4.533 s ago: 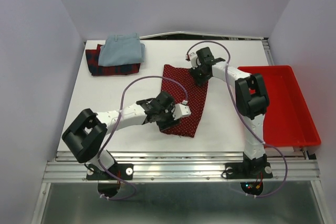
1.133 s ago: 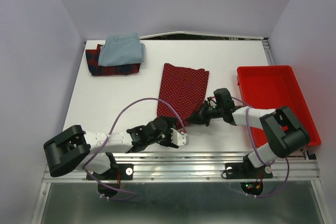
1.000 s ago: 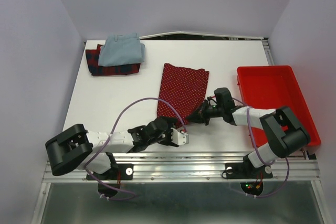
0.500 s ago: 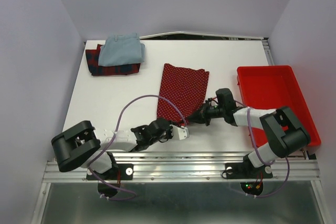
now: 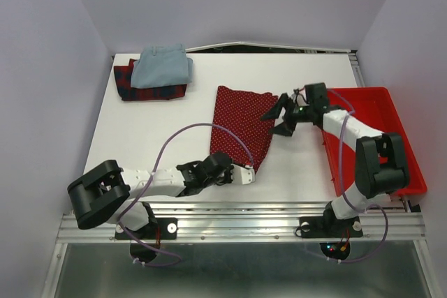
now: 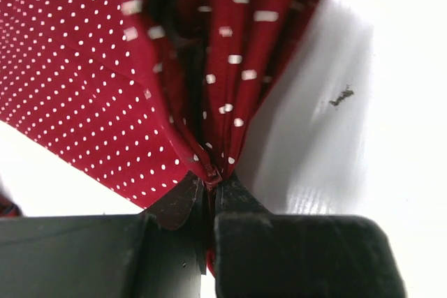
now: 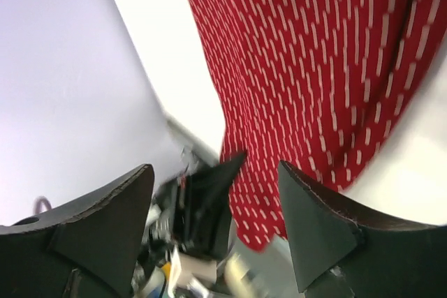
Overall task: Fold and stack the skirts
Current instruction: Fold the skirt
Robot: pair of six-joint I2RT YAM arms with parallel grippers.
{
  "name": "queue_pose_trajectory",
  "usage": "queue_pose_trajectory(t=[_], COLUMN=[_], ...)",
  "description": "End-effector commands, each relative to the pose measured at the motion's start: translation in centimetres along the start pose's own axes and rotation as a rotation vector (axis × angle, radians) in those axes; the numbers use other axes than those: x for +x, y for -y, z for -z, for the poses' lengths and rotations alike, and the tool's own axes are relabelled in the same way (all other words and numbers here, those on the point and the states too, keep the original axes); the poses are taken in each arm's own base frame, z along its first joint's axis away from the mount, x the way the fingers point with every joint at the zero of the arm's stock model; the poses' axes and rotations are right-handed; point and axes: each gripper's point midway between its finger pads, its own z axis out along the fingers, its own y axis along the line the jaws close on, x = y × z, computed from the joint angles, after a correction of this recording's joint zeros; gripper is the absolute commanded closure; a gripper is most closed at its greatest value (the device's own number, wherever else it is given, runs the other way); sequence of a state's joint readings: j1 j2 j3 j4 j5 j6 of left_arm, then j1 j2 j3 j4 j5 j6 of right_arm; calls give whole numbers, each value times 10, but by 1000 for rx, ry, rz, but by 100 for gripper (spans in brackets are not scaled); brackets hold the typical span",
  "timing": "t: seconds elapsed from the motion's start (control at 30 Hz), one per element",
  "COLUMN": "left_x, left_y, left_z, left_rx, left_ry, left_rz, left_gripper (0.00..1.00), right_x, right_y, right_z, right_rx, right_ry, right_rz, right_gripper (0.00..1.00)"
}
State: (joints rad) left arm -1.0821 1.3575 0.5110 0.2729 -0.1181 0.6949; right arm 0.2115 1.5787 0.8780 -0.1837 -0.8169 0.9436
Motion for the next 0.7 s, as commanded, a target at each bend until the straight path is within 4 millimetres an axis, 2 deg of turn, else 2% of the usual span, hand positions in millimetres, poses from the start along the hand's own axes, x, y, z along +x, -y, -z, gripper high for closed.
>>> queue_pose_trajectory(t=[0.0,0.03,0.07,0.1,0.17,0.2,0.23,0.33,0.37,0.57,0.67], left_x=[-12,-11,-12,-12,-16,-17,-21,-31,-34,-47,-51], left_y=[4,8,9,10,16,18,18,15,16,10,7], left_z=[10,11,11,11,10,10,10,13,14,22,27], left_rx=[52,62,67,70,92,100,109,129,138,154,157], left_ry=[13,2,0,-7,-20,-27,-38,-53,-52,-48,-40], left_rz=[30,38,39,41,53,62,84,118,133,151,149], left_gripper=[100,100,100,100,100,100,100,100,100,100,100], right_x=[-51,-63,-69,-80,-91,-94,-92,-93,-91,-82,-79], right_y=[-28,-43,-49,-47,-61,-61,-52,-34,-13,41,69], right_z=[30,35,35,32,26,21,11,-1,-9,-28,-31], right_rx=[95,88,85,90,45,26,8,12,47,104,163], right_ry=[138,180,194,200,200,195,158,127,98,48,42], right_rz=[286,335,350,351,347,332,312,337,332,361,387], right_gripper=[24,24,26,27,34,36,42,48,50,60,62])
